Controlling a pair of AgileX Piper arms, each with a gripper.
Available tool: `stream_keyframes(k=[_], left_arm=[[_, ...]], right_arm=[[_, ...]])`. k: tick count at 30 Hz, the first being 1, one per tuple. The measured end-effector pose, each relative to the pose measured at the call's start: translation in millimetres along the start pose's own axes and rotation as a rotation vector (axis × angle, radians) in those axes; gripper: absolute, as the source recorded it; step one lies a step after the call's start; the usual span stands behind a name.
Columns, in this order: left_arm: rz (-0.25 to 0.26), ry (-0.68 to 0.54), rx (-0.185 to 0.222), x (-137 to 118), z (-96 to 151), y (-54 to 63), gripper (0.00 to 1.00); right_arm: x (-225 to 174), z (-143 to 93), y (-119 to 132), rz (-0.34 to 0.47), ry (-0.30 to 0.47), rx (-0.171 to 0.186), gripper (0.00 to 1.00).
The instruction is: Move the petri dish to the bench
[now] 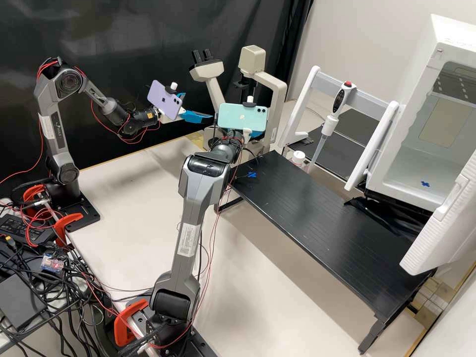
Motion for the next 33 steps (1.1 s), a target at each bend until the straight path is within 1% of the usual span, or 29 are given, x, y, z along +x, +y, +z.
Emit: stream_keyframes(k=[1,2,4,7,9,11,15,17,21,23,24,25,27,32,33], left_arm=[[0.000,0.000,0.000,0.0,0.0,0.0,1.00],[0.000,0.000,0.000,0.0,0.0,0.0,1.00],[0.000,0.000,0.000,0.0,0.0,0.0,1.00],[0.000,0.000,0.000,0.0,0.0,0.0,1.00],[0.000,0.000,0.000,0.0,0.0,0.0,1.00],[0.000,0.000,0.000,0.0,0.0,0.0,1.00],[0.000,0.000,0.000,0.0,0.0,0.0,1.00],[0.000,0.000,0.000,0.0,0.0,0.0,1.00],[0.000,0.000,0.000,0.0,0.0,0.0,1.00],[0.000,0.000,0.000,0.0,0.0,0.0,1.00],[0.000,0.000,0.000,0.0,0.0,0.0,1.00],[0.000,0.000,0.000,0.0,0.0,0.0,1.00],[0.000,0.000,0.000,0.0,0.0,0.0,1.00],[0.000,0.000,0.000,0.0,0.0,0.0,1.00],[0.000,0.000,0.000,0.0,0.0,0.0,1.00]], right_arm=[[-4.9,0.9,-0.3,-0.007,-0.001,0.001,0.00],[-10.1,1.4,2.7,-0.006,-0.002,0.011,0.00],[-21.8,3.5,7.1,0.013,0.012,0.026,0.00],[-34.3,7.3,12.8,0.041,0.025,0.027,0.00],[-44.7,10.2,19.2,0.072,0.040,0.020,0.00],[-56.5,13.5,27.2,0.109,0.059,0.029,0.00],[-77.2,21.4,38.1,0.152,0.082,0.028,0.00],[-86.7,25.7,42.1,0.170,0.091,0.021,0.00],[-110.7,38.8,46.5,0.194,0.096,-0.004,0.00],[-122.2,44.9,47.2,0.200,0.101,-0.021,0.00],[-129.5,49.1,46.8,0.200,0.102,-0.037,0.00],[-136.8,52.6,46.6,0.205,0.107,-0.045,0.00],[-146.2,57.2,45.4,0.208,0.116,-0.049,0.00],[-170.9,71.4,37.0,0.190,0.125,-0.080,0.00],[-174.3,74.8,35.9,0.186,0.124,-0.081,0.00]])
